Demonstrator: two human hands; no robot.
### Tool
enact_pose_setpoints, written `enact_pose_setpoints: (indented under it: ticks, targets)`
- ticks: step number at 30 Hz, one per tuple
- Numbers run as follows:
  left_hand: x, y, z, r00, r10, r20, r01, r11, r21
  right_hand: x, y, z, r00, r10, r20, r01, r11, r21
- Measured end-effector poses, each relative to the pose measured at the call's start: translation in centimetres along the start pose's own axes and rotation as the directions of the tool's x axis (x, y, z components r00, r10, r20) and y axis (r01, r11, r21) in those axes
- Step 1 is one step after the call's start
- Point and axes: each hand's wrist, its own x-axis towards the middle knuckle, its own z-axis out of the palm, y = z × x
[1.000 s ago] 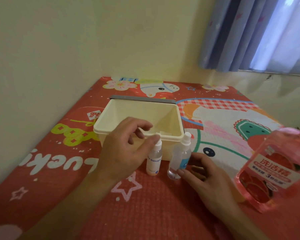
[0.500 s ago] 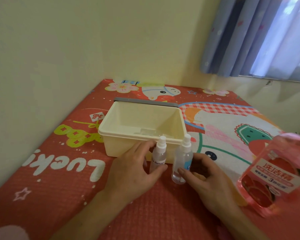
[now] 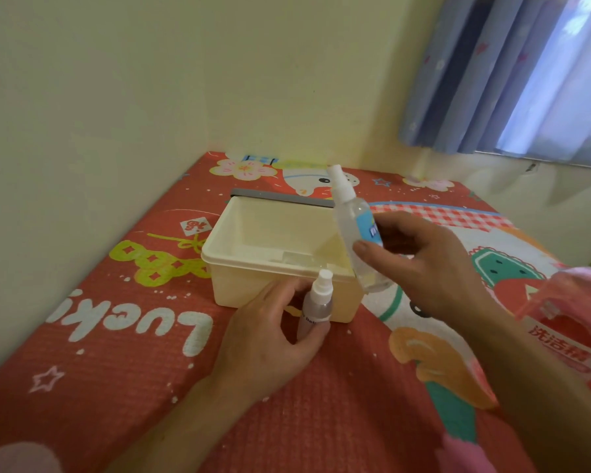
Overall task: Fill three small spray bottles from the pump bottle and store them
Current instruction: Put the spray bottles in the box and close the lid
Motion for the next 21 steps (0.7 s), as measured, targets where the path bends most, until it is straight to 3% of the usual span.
enact_pose_setpoints:
  ticks: [8,13,21]
  targets:
    - [-0.2,0.0,-0.2,0.999,0.017,0.036,-0.017,1.0,0.01,5.1,-1.5,2.4,0.976,0.029,0.215,0.034,0.958,-0.286]
    - [-0.2,-0.1,-0.4,0.999,0.025,0.038,-0.025,1.0,0.005,7.2,-1.4,4.5,0.904,0.111,0.413,0.088,0.897,-0.433]
    - [0.0,-0.2,-0.6,0.998,0.051,0.029,-0.051,0.999,0.0,9.2,-1.3,6.8,0.76,0.211,0.615,0.257,0.771,-0.583]
